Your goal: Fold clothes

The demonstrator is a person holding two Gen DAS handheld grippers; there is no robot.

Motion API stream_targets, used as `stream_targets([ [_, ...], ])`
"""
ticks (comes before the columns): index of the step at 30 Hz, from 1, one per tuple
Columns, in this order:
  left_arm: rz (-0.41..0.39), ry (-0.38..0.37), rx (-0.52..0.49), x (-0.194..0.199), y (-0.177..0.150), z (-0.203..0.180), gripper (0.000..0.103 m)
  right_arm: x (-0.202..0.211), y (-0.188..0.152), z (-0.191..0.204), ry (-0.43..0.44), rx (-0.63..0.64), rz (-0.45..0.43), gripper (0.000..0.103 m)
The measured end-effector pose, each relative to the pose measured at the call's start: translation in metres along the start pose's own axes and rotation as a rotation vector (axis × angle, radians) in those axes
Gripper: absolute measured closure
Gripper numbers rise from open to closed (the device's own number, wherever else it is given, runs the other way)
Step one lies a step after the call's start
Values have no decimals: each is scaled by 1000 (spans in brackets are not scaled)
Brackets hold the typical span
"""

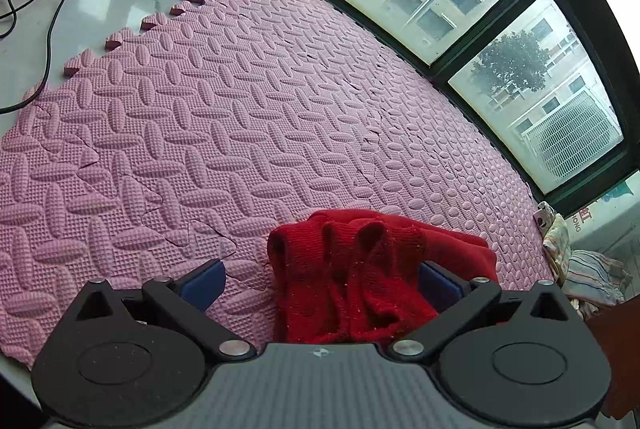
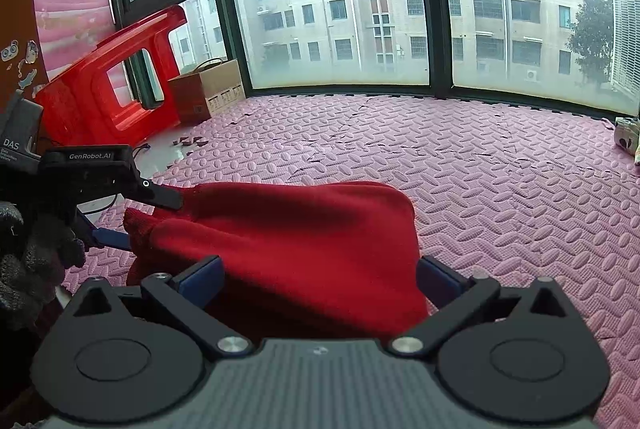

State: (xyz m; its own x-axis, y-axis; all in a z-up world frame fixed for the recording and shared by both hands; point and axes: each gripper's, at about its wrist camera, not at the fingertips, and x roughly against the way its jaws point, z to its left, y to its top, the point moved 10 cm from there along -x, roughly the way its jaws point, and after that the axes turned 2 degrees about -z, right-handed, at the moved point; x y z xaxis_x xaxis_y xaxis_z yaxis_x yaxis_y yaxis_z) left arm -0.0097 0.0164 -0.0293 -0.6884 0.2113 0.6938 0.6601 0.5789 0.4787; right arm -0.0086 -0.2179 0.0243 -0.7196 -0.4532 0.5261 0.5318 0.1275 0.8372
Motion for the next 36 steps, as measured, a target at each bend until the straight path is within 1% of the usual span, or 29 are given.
stream_targets([
  [4, 21, -26, 24, -4, -3, -1, 1, -3, 0, -2, -5, -2, 5, 0],
  [6, 34, -36, 33, -7, -6, -2, 6, -4, 1, -3, -6, -4, 4, 0],
  [9, 48, -48, 47, -9, -8, -2, 9, -5, 2, -3, -5, -6, 7, 0],
  [10, 48, -50, 46, -10, -8, -2, 15, -5, 2, -3, -4, -6, 8, 0],
  [11, 52, -57, 49, -10, -8, -3, 17, -6, 2, -3, -3, -7, 8, 0],
  [13, 65, -77, 65, -11, -9, -3, 26, -7, 2, -4, -5, -8, 10, 0],
  [16, 68, -86, 69, -12, -10, -3, 30, -9, 3, -5, -7, -10, 13, 0],
  [21, 67, -100, 73, -12, -10, -2, 33, -13, 4, -8, -7, -18, 19, 0],
  [26, 71, -103, 64, -13, -10, -3, 27, -20, 7, -13, -1, -34, 30, 0],
  [30, 70, -110, 49, -14, -10, -4, 28, -26, 8, -19, 5, -56, 45, 0],
  [33, 68, -117, 40, -14, -10, -4, 32, -36, 8, -27, 8, -94, 63, 0],
  [36, 65, -123, 28, -13, -9, -4, 40, -43, 9, -35, 18, -134, 78, 0],
])
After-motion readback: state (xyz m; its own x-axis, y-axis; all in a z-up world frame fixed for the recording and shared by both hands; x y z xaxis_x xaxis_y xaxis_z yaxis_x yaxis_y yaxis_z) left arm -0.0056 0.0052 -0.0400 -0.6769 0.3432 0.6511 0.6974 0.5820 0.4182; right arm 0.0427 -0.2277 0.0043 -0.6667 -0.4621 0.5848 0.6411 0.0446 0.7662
